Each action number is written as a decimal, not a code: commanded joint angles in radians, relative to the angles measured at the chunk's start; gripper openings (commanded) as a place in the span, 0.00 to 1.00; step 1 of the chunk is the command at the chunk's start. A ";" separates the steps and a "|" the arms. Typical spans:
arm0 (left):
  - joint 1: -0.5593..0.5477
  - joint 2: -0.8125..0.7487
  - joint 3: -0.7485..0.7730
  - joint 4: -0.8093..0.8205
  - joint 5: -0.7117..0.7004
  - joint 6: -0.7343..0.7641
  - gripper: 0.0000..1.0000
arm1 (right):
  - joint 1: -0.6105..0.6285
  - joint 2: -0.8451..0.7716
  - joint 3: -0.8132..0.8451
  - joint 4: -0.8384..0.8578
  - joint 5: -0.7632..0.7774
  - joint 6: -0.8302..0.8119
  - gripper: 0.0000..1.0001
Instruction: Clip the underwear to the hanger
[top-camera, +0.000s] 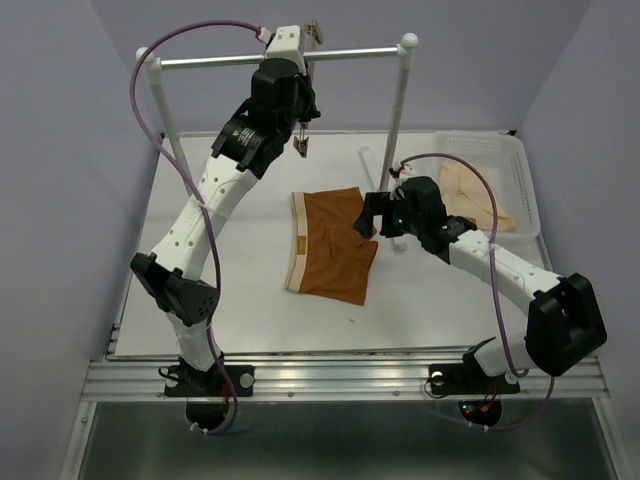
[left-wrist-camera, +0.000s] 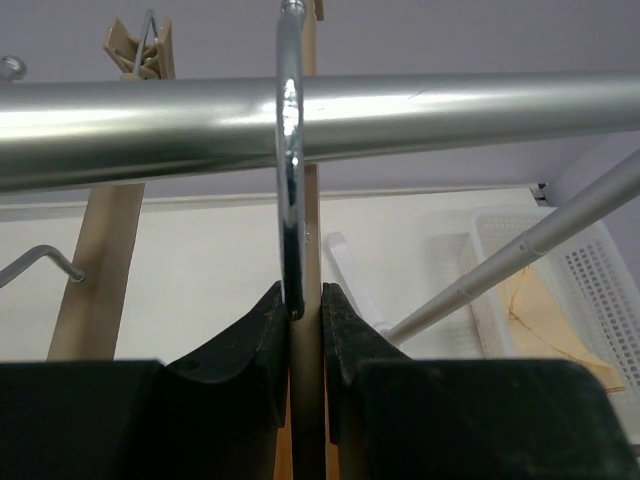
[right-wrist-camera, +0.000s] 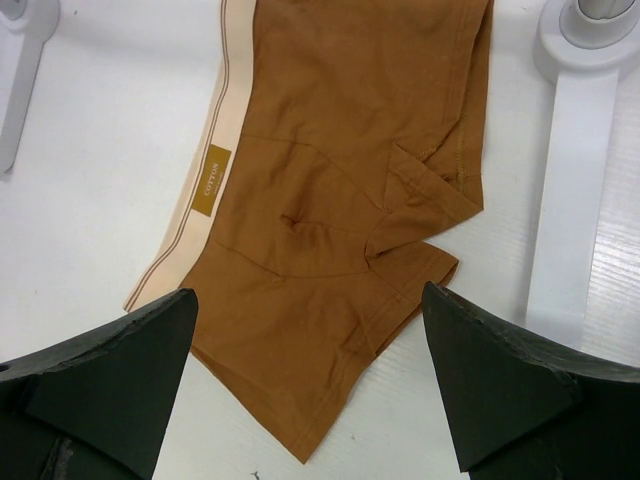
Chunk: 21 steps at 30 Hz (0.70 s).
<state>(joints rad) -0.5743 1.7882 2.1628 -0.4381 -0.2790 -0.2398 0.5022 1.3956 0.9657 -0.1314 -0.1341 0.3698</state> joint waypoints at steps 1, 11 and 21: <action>0.005 -0.125 -0.046 0.117 0.031 0.022 0.00 | -0.008 -0.010 0.030 0.012 -0.015 -0.006 1.00; 0.001 -0.233 -0.285 0.180 0.155 0.062 0.00 | -0.008 -0.017 0.030 0.015 -0.028 -0.008 1.00; -0.033 -0.392 -0.564 0.295 0.172 0.077 0.00 | -0.008 -0.079 -0.051 0.166 -0.101 -0.043 1.00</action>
<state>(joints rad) -0.5961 1.4899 1.6375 -0.2691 -0.1402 -0.1875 0.5014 1.3712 0.9405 -0.0902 -0.1883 0.3534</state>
